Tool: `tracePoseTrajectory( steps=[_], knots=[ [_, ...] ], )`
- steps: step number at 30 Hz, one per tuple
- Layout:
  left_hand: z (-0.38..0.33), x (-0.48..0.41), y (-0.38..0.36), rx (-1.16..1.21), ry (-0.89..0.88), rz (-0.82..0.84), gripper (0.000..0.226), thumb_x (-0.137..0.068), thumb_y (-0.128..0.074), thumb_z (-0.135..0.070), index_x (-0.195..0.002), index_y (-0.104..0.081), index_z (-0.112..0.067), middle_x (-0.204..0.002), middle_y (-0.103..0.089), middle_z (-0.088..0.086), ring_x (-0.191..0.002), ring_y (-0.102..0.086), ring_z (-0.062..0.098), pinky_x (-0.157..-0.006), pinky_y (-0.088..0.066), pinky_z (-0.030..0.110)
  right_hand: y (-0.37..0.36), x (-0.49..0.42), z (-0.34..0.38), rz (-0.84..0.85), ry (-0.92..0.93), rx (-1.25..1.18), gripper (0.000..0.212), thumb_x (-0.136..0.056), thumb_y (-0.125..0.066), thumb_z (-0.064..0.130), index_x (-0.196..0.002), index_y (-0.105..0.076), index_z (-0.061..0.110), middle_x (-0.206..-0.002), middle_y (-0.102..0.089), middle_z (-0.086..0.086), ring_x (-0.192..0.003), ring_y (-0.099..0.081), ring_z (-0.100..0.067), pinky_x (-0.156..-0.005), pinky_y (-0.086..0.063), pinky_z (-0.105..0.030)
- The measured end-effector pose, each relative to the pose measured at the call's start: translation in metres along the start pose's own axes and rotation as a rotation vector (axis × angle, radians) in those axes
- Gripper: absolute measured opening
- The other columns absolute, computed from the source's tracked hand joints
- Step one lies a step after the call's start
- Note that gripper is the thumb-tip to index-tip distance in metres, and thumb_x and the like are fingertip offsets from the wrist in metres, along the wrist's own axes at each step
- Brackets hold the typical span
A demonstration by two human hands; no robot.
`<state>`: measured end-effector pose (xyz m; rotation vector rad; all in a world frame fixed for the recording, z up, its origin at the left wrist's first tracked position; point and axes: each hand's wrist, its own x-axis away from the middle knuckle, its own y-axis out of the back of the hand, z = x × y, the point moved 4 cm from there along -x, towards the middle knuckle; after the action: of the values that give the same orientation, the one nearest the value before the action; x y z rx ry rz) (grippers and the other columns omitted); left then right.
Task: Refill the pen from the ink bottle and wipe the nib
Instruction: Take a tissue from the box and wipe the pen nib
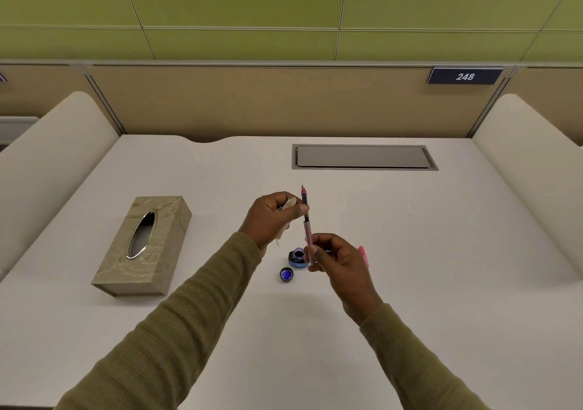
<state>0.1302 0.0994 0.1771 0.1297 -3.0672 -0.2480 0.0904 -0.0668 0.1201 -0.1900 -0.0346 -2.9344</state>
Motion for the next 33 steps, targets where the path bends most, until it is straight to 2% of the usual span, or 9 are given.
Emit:
tracePoseTrajectory(
  steps=[5, 9, 11, 14, 19, 23, 27, 29, 33],
  knots=[
    [0.003, 0.003, -0.001, 0.033, 0.010, 0.058, 0.010, -0.086, -0.069, -0.015, -0.087, -0.074, -0.007, -0.070, -0.058, 0.005, -0.066, -0.045, 0.020, -0.058, -0.043, 0.028, -0.001, 0.000, 0.006, -0.012, 0.005, -0.043, 0.017, -0.101, -0.059, 0.016, -0.113, -0.071, 0.017, -0.098, -0.078, -0.005, -0.090, -0.075, -0.019, -0.074, -0.058, -0.024],
    [0.003, 0.005, -0.001, 0.056, 0.019, 0.069, 0.010, -0.077, -0.069, -0.026, -0.077, -0.075, -0.018, -0.073, -0.058, 0.014, -0.065, -0.045, 0.020, -0.058, -0.042, 0.030, -0.001, 0.000, 0.007, -0.018, 0.007, -0.054, 0.017, -0.101, -0.060, 0.014, -0.112, -0.072, 0.016, -0.097, -0.078, -0.006, -0.089, -0.075, -0.020, -0.074, -0.058, -0.025],
    [0.002, 0.006, -0.002, 0.063, 0.027, 0.075, 0.009, -0.076, -0.068, -0.028, -0.074, -0.074, -0.021, -0.084, -0.065, 0.023, -0.065, -0.045, 0.020, -0.059, -0.042, 0.030, -0.001, 0.001, 0.008, -0.019, 0.014, -0.044, 0.017, -0.101, -0.060, 0.014, -0.112, -0.072, 0.016, -0.096, -0.077, -0.006, -0.088, -0.075, -0.020, -0.073, -0.058, -0.025],
    [0.003, 0.005, -0.002, 0.094, 0.039, 0.071, 0.014, -0.079, -0.068, -0.030, -0.068, -0.071, -0.021, -0.100, -0.069, 0.024, -0.065, -0.044, 0.020, -0.059, -0.042, 0.028, 0.000, 0.002, 0.008, -0.019, 0.020, -0.034, 0.017, -0.101, -0.059, 0.014, -0.113, -0.072, 0.015, -0.096, -0.078, -0.006, -0.088, -0.075, -0.019, -0.074, -0.058, -0.025],
    [0.009, 0.003, -0.002, 0.129, 0.020, 0.042, 0.022, -0.089, -0.068, -0.019, -0.091, -0.068, 0.003, -0.078, -0.065, 0.011, -0.061, -0.046, 0.017, -0.054, -0.043, 0.022, 0.000, 0.002, 0.009, -0.018, 0.017, -0.028, 0.018, -0.100, -0.060, 0.014, -0.114, -0.072, 0.016, -0.096, -0.078, -0.005, -0.088, -0.075, -0.019, -0.074, -0.059, -0.026],
    [0.012, 0.003, -0.002, 0.139, 0.020, 0.037, 0.023, -0.088, -0.070, -0.022, -0.091, -0.071, 0.000, -0.079, -0.064, 0.012, -0.063, -0.044, 0.019, -0.054, -0.041, 0.024, 0.001, 0.003, 0.011, -0.009, 0.012, -0.077, 0.019, -0.096, -0.066, 0.013, -0.115, -0.069, 0.014, -0.095, -0.077, -0.007, -0.085, -0.075, -0.017, -0.072, -0.058, -0.024],
    [0.013, 0.003, -0.002, 0.145, 0.022, 0.031, 0.024, -0.087, -0.071, -0.024, -0.089, -0.071, 0.000, -0.081, -0.062, 0.016, -0.063, -0.043, 0.021, -0.054, -0.039, 0.026, 0.001, 0.003, 0.011, -0.020, 0.002, -0.060, 0.011, -0.094, -0.070, 0.012, -0.105, -0.068, 0.011, -0.087, -0.077, -0.006, -0.079, -0.074, -0.015, -0.069, -0.058, -0.023],
    [0.013, 0.003, -0.002, 0.149, 0.025, 0.024, 0.022, -0.087, -0.071, -0.022, -0.089, -0.071, 0.000, -0.081, -0.063, 0.016, -0.063, -0.043, 0.020, -0.053, -0.039, 0.025, 0.002, 0.002, 0.010, -0.036, -0.003, -0.038, 0.008, -0.096, -0.067, 0.014, -0.104, -0.069, 0.013, -0.088, -0.077, -0.005, -0.081, -0.075, -0.017, -0.069, -0.058, -0.023],
    [0.014, 0.004, -0.002, 0.144, 0.025, 0.019, 0.021, -0.087, -0.071, -0.021, -0.088, -0.071, 0.000, -0.080, -0.063, 0.013, -0.065, -0.044, 0.021, -0.054, -0.041, 0.024, 0.003, 0.003, 0.008, -0.033, -0.040, -0.056, 0.018, -0.103, -0.056, 0.016, -0.108, -0.073, 0.014, -0.093, -0.078, -0.007, -0.087, -0.076, -0.022, -0.075, -0.061, -0.027]
  ],
)
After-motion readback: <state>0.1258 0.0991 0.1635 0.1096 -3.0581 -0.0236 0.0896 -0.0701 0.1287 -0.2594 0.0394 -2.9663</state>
